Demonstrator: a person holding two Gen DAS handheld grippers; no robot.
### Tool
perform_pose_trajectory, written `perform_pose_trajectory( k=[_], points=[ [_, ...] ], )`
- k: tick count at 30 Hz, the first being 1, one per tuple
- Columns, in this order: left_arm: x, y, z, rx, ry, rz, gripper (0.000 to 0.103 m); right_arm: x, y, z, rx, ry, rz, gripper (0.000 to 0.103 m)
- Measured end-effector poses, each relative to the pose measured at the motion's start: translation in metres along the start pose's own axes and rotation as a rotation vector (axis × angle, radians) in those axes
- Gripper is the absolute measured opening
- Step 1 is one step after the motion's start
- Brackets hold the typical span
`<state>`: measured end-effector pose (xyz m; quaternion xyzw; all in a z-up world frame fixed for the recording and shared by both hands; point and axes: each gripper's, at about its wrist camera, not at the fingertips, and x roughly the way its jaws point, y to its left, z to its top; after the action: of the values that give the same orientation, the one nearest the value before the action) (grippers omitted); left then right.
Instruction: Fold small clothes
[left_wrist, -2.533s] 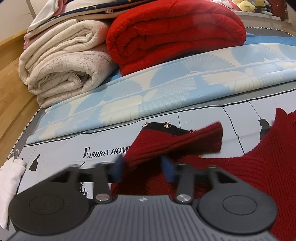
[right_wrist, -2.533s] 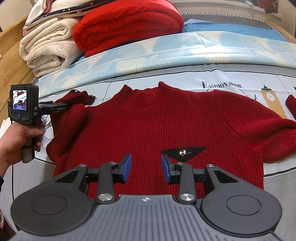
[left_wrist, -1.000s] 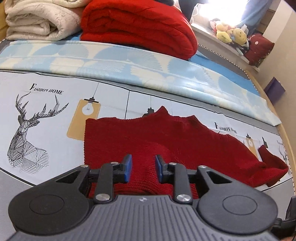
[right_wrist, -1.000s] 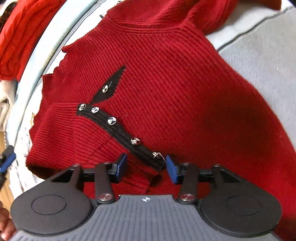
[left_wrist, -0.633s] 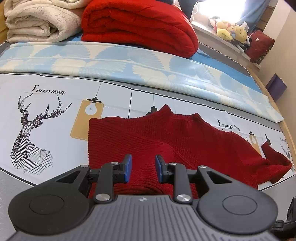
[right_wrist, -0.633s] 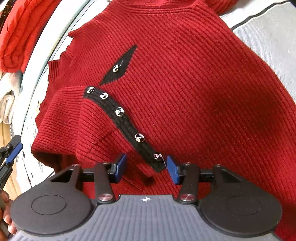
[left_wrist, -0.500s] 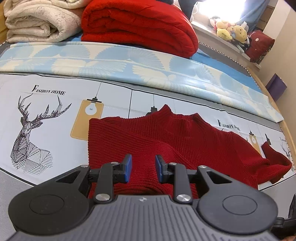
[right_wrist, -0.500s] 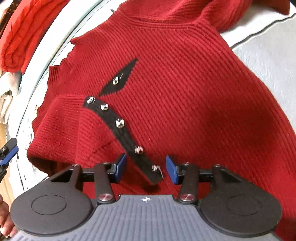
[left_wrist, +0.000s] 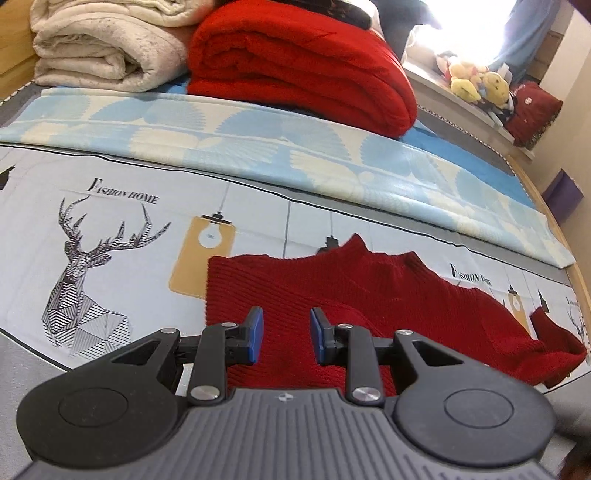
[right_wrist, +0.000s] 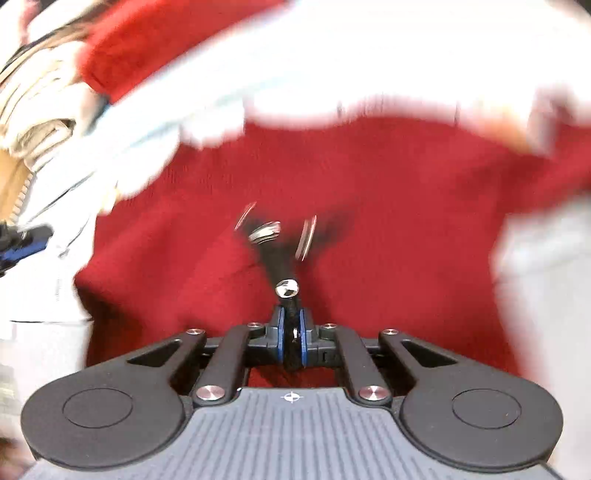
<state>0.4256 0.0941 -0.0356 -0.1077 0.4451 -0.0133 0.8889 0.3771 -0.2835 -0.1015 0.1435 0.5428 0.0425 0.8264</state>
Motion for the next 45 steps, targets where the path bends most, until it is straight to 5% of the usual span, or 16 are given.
perform_pose_trajectory(
  k=[3,6,10,13,15,18,22,26,28,32,37,42,45],
  points=[
    [0.000,0.002,0.000,0.005,0.003,0.007,0.030,-0.027,-0.009,0.030,-0.115,-0.180,-0.215,0.004],
    [0.001,0.004,0.000,0.016,0.011,0.013,0.030,-0.037,-0.032,0.046,-0.045,-0.268,-0.342,0.008],
    [0.002,0.010,0.000,0.008,0.021,0.030,0.035,-0.037,-0.045,0.044,0.071,-0.249,-0.263,0.017],
    [0.003,0.015,0.002,-0.008,0.029,0.032,0.035,-0.024,-0.059,0.033,0.216,-0.132,-0.096,0.043],
    [0.004,0.017,0.002,-0.018,0.040,0.026,0.035,-0.006,-0.067,0.021,0.360,-0.027,-0.010,0.045],
    [0.010,0.017,-0.001,-0.018,0.062,0.012,0.035,0.018,-0.078,-0.003,0.516,0.077,0.029,0.045],
    [0.035,0.013,-0.019,0.041,0.172,-0.024,0.035,0.032,-0.085,-0.015,0.606,0.097,0.007,0.045],
    [0.061,0.010,-0.046,0.163,0.285,-0.014,0.034,0.034,-0.083,-0.016,0.593,0.054,-0.015,0.039],
    [0.067,0.010,-0.054,0.211,0.296,0.018,0.032,0.042,-0.085,-0.013,0.597,0.043,-0.040,0.013],
    [0.062,0.002,-0.056,0.295,0.295,0.072,0.032,0.050,-0.086,-0.004,0.577,-0.001,-0.029,0.007],
    [0.055,-0.001,-0.046,0.279,0.247,0.053,0.032,0.016,-0.067,0.019,0.444,-0.208,-0.008,0.007],
    [0.069,-0.005,-0.057,0.339,0.296,0.107,0.032,0.062,-0.089,0.003,0.586,0.080,-0.078,0.013],
    [0.060,-0.006,-0.050,0.318,0.273,0.089,0.032,0.049,-0.092,0.008,0.587,0.019,-0.069,0.013]
  ],
)
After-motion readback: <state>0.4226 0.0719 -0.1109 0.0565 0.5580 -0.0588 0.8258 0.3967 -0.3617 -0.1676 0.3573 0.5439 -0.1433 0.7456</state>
